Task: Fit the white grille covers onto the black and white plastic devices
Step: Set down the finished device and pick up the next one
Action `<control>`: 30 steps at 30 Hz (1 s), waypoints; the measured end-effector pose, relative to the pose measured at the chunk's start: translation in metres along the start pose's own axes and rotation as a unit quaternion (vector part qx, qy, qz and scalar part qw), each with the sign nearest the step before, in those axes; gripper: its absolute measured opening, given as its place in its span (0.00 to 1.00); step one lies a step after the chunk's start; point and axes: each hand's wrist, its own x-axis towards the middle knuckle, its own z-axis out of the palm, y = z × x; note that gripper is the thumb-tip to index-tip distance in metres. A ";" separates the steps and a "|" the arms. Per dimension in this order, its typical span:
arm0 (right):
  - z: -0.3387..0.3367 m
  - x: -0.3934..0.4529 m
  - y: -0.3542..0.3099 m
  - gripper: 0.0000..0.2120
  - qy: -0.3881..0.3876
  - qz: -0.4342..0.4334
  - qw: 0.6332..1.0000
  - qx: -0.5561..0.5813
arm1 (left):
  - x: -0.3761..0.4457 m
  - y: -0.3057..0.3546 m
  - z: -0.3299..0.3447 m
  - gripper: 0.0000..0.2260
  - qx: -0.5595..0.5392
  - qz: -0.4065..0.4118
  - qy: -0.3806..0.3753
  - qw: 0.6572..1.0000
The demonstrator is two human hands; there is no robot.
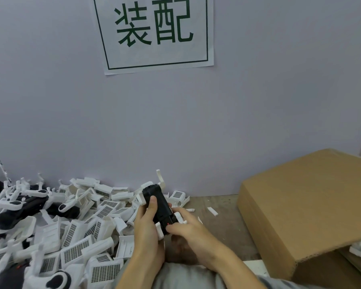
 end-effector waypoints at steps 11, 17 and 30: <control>-0.026 -0.004 0.008 0.30 0.234 0.115 0.800 -0.541 | 0.005 0.011 -0.007 0.10 -0.164 -0.073 0.028 0.983; -0.040 -0.004 -0.008 0.09 0.305 -0.021 0.862 -0.405 | 0.004 0.009 -0.004 0.10 -0.053 -0.099 -0.034 0.993; -0.065 -0.030 -0.078 0.26 0.176 -0.012 0.866 -0.468 | -0.001 -0.002 0.004 0.21 0.190 0.014 -0.037 0.981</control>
